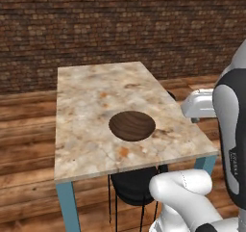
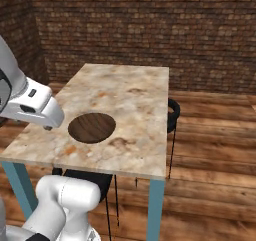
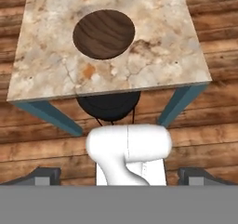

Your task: Pick up the bowls from the cabinet and place each bowl in front of a stool on the dining counter.

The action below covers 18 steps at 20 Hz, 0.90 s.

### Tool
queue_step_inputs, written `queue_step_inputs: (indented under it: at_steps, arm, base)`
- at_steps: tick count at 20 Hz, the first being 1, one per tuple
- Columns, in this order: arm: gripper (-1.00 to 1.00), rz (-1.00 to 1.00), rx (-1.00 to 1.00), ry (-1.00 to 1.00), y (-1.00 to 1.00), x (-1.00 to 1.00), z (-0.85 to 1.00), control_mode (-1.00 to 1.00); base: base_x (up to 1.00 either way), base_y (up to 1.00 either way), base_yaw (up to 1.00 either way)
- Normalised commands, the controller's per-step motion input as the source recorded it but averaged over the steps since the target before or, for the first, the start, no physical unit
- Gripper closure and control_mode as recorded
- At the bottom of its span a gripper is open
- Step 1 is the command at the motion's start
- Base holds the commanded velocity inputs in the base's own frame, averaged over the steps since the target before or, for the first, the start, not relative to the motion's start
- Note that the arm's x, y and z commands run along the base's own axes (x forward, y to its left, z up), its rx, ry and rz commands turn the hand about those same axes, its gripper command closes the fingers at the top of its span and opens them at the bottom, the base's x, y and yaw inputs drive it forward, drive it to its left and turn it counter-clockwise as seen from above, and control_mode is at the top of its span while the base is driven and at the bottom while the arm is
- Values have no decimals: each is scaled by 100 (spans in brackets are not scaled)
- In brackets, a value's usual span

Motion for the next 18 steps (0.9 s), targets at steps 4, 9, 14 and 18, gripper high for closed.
queue_step_inputs:
  at_steps: [4, 9, 14, 18]
  arm:
    - [-100, 2, -1, 0, 0, 0, 0, 100]
    - [-100, 0, 0, 0, 0, 0, 0, 100]
    - [-100, 0, 0, 0, 0, 0, 0, 100]
    - [-100, 0, 0, 0, 0, 0, 0, 100]
  base:
    - [-65, -7, 4]
    - [-100, -31, -1]
    - [-100, -45, -19]
    - [-100, -10, -65]
